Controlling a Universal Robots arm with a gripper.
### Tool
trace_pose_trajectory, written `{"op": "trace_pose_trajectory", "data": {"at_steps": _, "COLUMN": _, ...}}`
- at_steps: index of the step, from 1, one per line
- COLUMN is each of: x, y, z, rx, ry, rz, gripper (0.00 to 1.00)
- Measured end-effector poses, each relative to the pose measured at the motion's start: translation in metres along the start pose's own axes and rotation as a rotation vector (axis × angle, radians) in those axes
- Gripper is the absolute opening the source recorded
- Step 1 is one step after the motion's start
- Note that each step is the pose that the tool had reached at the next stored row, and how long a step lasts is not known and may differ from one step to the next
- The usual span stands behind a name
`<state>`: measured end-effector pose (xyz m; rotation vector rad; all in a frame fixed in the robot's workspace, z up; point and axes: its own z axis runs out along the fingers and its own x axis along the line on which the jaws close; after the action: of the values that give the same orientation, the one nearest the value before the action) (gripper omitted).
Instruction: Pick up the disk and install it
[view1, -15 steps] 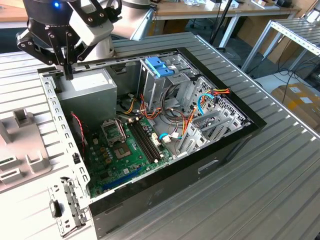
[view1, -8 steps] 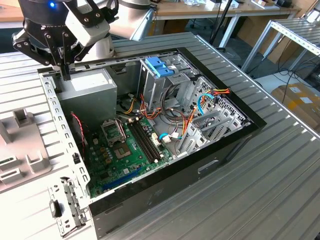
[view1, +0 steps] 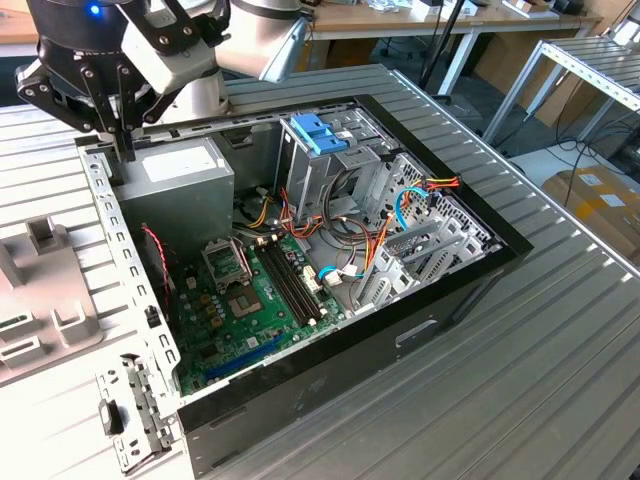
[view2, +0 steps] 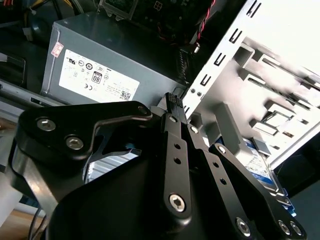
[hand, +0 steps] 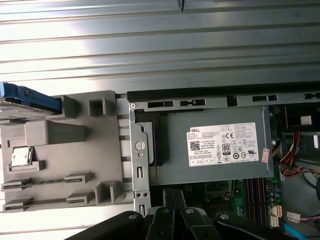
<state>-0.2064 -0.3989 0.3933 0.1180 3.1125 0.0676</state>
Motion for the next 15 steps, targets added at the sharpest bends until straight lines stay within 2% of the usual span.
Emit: {"op": "trace_pose_trajectory", "data": {"at_steps": 15, "x": 0.0098, "y": -0.0008, "z": -0.0003, "rx": 0.0000, "ry": 0.0000, "rz": 0.000, "gripper": 0.11}}
